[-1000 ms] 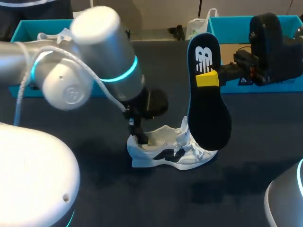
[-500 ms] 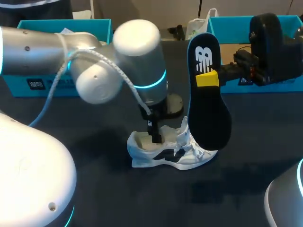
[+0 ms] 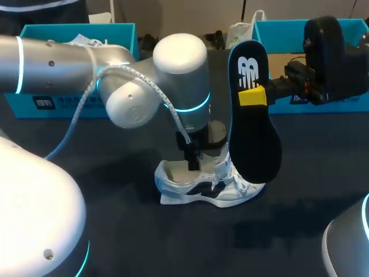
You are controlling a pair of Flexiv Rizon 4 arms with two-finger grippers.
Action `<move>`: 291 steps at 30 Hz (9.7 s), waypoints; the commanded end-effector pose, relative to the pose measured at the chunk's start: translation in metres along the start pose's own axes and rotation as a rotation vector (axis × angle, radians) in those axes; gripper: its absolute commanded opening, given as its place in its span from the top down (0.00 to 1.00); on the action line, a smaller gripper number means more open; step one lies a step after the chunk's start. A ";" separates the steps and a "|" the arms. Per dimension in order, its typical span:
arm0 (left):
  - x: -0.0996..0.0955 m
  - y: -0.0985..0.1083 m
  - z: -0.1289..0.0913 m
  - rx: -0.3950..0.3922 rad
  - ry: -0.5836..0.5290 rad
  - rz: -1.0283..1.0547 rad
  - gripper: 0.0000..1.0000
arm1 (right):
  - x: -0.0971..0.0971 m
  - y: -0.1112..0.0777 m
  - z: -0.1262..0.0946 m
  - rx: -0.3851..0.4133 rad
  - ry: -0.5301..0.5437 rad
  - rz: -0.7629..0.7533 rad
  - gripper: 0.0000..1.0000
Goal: Take the shoe out of the shoebox, open the shoe tongue, remove and reinsert the insole, then place the shoe into the shoebox
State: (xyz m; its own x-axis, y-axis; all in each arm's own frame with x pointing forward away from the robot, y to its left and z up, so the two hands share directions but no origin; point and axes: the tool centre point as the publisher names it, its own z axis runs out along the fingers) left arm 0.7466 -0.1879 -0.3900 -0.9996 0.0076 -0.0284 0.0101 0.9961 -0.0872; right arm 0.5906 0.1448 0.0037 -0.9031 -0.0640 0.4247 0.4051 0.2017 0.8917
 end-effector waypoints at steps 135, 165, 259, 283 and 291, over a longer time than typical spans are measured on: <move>-0.016 -0.020 -0.205 0.822 -0.867 1.350 0.00 | -0.001 0.000 0.002 0.002 0.000 0.002 1.00; -0.037 -0.016 -0.254 1.034 -1.132 1.277 0.00 | -0.125 0.029 -0.070 -0.080 0.131 0.318 1.00; -0.069 -0.043 -0.246 0.989 -1.187 1.170 0.57 | -0.305 0.007 0.037 -0.143 0.204 1.272 1.00; -0.070 -0.051 -0.253 0.986 -1.207 1.182 1.00 | -0.305 0.007 0.037 -0.143 0.204 1.272 1.00; -0.068 -0.048 -0.252 0.986 -1.204 1.183 1.00 | -0.304 0.007 0.036 -0.162 0.204 1.249 0.00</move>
State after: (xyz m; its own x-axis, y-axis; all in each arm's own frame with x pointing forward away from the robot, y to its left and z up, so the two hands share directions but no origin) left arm 0.8087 -0.2142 -0.1320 0.0536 0.0429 -0.9976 0.9883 0.1408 0.0592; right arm 0.8648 0.1999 -0.1237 0.1424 -0.0627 0.9878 0.9834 0.1221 -0.1340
